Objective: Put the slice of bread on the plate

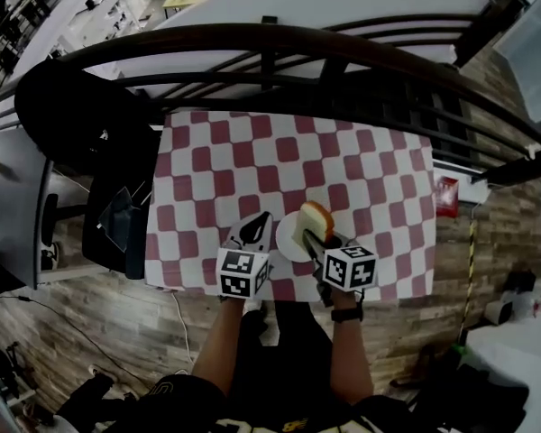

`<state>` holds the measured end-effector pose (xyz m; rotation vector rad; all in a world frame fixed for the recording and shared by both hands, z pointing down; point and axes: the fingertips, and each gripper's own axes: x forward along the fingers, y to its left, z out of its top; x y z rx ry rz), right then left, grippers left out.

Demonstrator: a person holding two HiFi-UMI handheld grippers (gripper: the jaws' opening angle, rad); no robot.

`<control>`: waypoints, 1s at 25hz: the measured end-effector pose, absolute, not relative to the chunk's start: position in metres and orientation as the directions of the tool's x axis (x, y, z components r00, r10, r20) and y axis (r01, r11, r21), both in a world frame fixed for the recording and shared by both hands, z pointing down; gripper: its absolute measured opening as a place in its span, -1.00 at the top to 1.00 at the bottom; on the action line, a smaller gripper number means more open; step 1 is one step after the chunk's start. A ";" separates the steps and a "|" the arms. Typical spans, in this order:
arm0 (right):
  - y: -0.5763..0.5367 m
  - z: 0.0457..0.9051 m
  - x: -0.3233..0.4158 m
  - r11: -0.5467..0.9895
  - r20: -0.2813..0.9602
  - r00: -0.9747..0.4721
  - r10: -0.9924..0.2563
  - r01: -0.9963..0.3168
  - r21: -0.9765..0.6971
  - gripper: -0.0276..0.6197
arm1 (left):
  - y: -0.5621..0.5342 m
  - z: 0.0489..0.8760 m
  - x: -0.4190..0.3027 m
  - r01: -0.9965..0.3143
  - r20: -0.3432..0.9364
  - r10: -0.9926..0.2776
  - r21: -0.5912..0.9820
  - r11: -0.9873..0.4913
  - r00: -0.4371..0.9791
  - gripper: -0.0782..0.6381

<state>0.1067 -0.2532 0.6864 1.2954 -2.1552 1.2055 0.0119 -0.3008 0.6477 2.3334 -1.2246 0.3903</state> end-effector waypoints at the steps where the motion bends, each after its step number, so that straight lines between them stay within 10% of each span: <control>1: -0.249 0.697 0.104 0.212 0.674 -0.532 -0.513 -0.839 -0.501 0.62 | -0.301 0.652 0.012 -0.829 0.464 -0.689 0.278 -0.485 0.558 0.73; 9: -0.222 0.763 0.074 0.172 0.734 -0.625 -0.266 -0.780 -0.602 0.62 | -0.296 0.684 0.010 -0.843 0.529 -0.658 0.290 -0.453 0.536 0.73; 25: -0.250 0.799 0.094 0.138 0.836 -0.483 -0.262 -0.876 -0.463 0.46 | -0.298 0.699 0.008 -0.855 0.576 -0.637 0.278 -0.437 0.513 0.73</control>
